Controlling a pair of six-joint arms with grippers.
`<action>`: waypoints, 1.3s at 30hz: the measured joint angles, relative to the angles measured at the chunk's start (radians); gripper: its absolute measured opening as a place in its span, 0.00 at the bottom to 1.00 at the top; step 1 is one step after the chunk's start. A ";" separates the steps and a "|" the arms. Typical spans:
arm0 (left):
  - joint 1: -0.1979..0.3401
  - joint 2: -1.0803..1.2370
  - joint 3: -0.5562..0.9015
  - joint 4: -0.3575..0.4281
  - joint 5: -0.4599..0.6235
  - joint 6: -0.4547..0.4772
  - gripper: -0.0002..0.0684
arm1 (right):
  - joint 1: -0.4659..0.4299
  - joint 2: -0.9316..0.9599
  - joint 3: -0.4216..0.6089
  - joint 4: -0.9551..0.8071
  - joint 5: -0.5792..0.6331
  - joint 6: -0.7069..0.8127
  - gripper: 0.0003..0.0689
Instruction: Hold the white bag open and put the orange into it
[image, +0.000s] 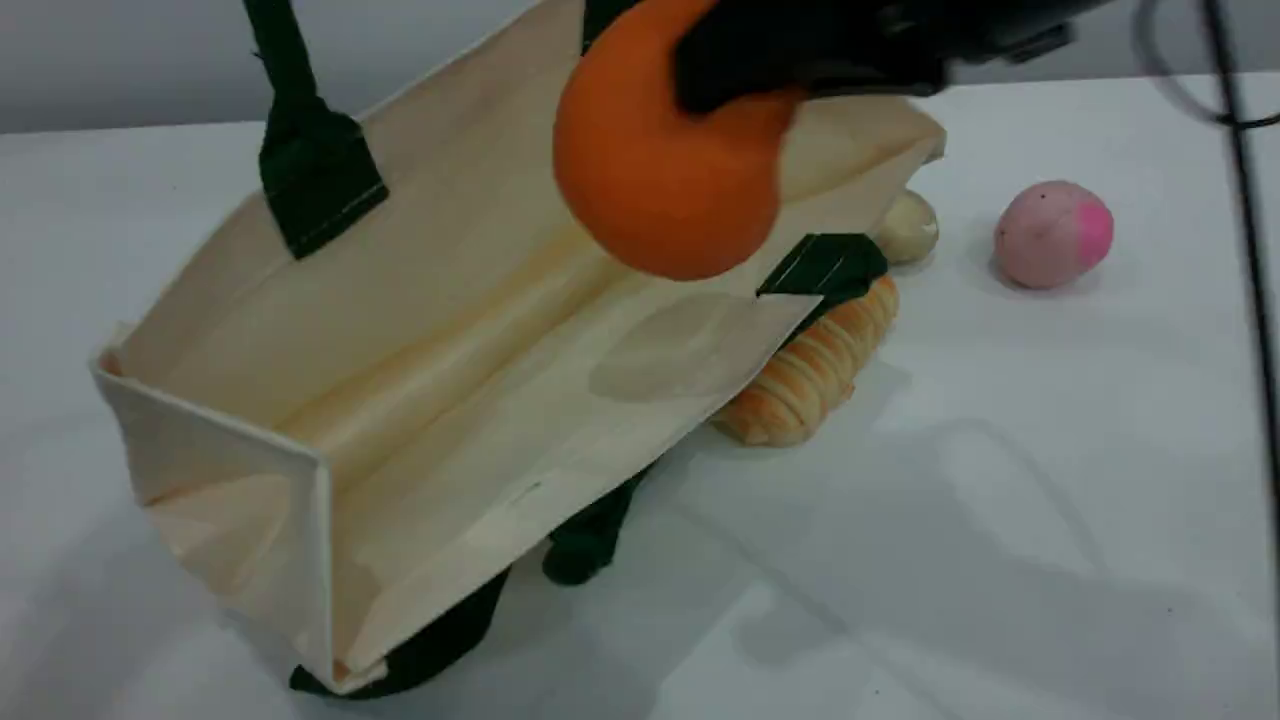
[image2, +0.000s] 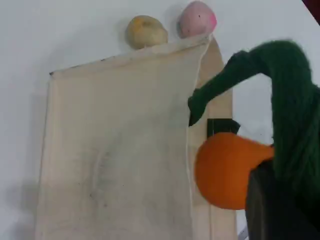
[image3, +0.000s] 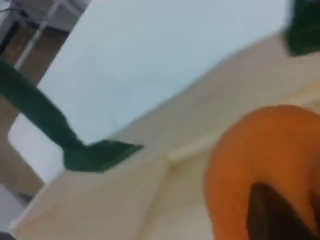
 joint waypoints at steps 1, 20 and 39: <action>0.000 0.000 0.000 0.001 0.000 0.000 0.10 | 0.013 0.019 -0.015 0.021 0.003 -0.025 0.06; 0.000 -0.033 0.000 0.002 0.008 0.002 0.10 | 0.041 0.358 -0.223 0.089 0.112 -0.195 0.06; 0.000 -0.032 0.000 0.009 0.005 0.002 0.10 | 0.040 0.349 -0.221 0.089 0.267 -0.228 0.78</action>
